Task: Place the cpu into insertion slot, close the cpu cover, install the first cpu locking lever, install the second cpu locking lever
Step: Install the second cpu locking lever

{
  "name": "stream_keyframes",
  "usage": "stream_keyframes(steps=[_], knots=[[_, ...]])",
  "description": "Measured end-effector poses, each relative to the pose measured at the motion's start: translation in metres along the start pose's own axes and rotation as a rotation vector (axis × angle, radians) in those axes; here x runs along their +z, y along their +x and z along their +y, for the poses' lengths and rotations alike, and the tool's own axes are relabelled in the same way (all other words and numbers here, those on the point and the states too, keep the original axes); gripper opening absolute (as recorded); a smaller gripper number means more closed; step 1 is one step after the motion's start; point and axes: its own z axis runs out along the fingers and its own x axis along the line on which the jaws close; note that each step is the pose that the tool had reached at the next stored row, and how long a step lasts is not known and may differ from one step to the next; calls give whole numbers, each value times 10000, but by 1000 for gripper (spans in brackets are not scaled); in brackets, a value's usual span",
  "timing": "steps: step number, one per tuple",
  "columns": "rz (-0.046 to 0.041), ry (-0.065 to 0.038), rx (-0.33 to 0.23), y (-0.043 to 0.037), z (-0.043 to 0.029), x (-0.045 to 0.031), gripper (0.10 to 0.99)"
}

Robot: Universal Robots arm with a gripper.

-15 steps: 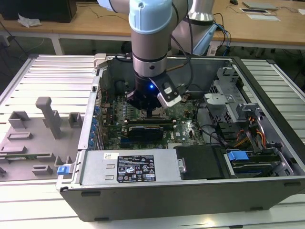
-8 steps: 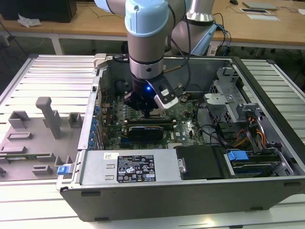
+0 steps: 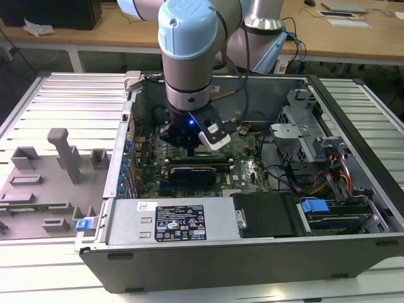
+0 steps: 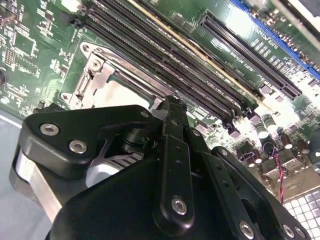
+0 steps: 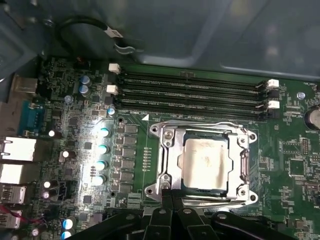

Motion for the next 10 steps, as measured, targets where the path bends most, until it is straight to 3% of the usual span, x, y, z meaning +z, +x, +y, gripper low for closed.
stream_keyframes(steps=[2, 3, 6, 10], knots=[[-10, -130, 6, 14, -28, 3, 106], [-25, -301, 16, 26, -71, 4, 106], [-48, -575, 30, 41, -156, -7, 106], [-69, -837, 46, 59, -240, -21, 106]])
